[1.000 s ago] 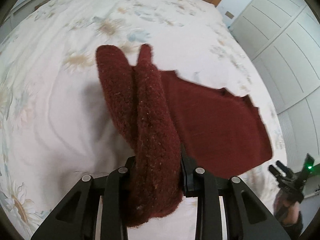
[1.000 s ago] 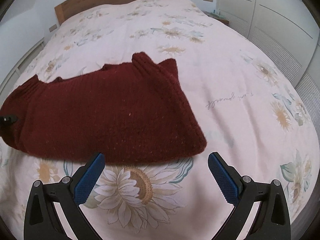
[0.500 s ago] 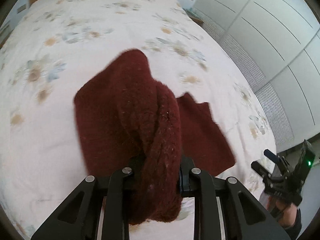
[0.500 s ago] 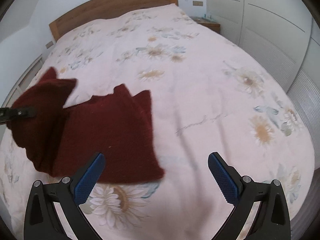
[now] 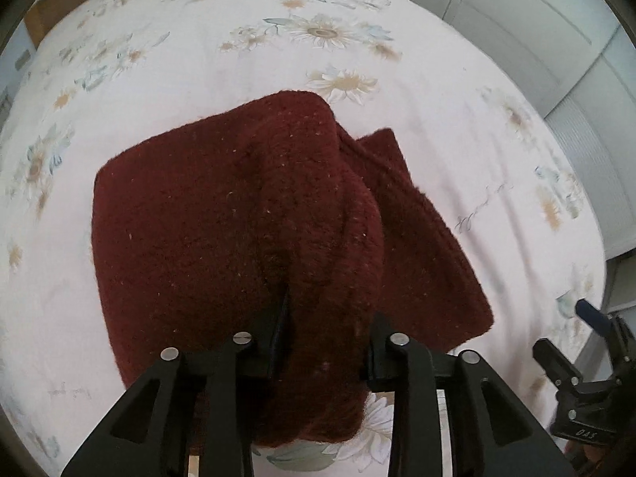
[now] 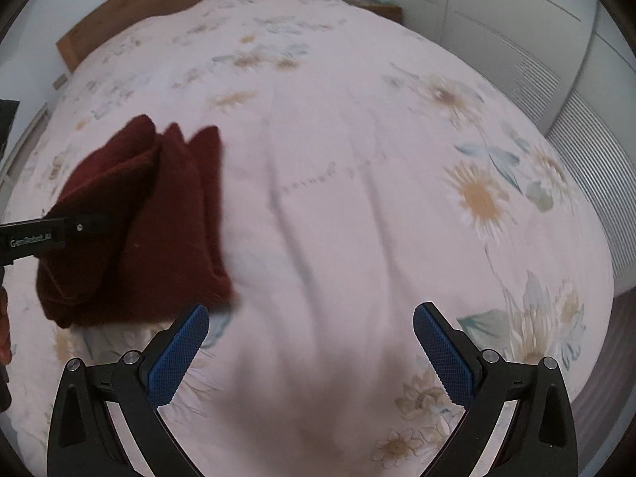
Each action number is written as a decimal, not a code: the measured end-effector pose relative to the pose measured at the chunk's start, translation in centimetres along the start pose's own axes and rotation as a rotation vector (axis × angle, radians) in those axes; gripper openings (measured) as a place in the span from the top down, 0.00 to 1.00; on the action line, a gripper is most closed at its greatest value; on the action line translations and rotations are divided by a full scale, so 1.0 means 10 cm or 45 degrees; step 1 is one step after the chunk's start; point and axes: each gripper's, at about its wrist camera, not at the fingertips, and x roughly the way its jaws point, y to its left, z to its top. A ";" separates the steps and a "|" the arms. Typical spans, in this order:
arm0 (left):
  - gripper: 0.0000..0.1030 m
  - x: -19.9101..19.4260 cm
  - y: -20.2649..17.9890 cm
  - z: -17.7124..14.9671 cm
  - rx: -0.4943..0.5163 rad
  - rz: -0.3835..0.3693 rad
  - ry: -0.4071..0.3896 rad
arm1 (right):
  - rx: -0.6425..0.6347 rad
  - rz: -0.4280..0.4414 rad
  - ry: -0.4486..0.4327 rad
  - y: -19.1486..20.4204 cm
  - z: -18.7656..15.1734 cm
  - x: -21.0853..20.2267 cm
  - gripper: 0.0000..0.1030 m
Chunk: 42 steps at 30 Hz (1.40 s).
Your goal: Fold small clothes
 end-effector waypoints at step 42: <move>0.01 -0.97 1.58 -0.78 -0.411 -0.003 -0.184 | -0.307 0.300 0.187 1.72 1.12 0.03 0.35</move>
